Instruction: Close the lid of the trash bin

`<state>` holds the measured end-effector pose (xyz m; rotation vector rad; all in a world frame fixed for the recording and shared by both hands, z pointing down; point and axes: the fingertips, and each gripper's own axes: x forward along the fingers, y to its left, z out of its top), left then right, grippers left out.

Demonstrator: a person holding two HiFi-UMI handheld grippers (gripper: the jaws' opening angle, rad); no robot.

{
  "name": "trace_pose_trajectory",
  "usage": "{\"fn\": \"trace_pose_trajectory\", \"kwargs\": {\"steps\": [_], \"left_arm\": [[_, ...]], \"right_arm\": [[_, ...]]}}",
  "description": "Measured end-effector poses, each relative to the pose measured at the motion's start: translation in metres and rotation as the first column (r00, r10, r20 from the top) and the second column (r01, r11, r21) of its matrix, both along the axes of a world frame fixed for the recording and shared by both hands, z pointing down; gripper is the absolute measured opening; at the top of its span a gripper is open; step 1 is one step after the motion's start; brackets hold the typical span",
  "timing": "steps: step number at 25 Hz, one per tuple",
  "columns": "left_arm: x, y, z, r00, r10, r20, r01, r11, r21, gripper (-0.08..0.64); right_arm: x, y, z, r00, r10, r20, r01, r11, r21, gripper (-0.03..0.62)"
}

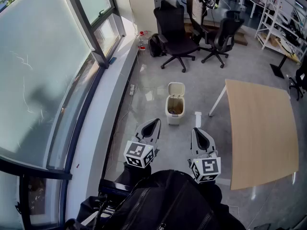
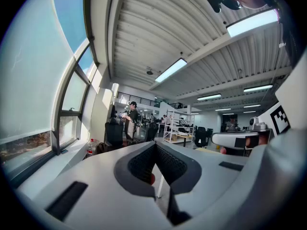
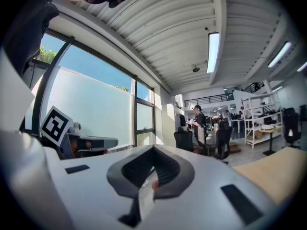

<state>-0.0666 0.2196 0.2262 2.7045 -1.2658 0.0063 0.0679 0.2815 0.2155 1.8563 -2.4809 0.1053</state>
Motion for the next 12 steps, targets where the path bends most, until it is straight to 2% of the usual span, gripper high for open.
{"fn": "trace_pose_trajectory", "kwargs": {"steps": [12], "left_arm": [[0.017,0.019,0.009,1.0,0.015,0.01,-0.015,0.999,-0.035,0.0]], "right_arm": [[0.005,0.016,0.014,1.0,-0.016,0.021,0.017,0.999,-0.045,0.005]]}}
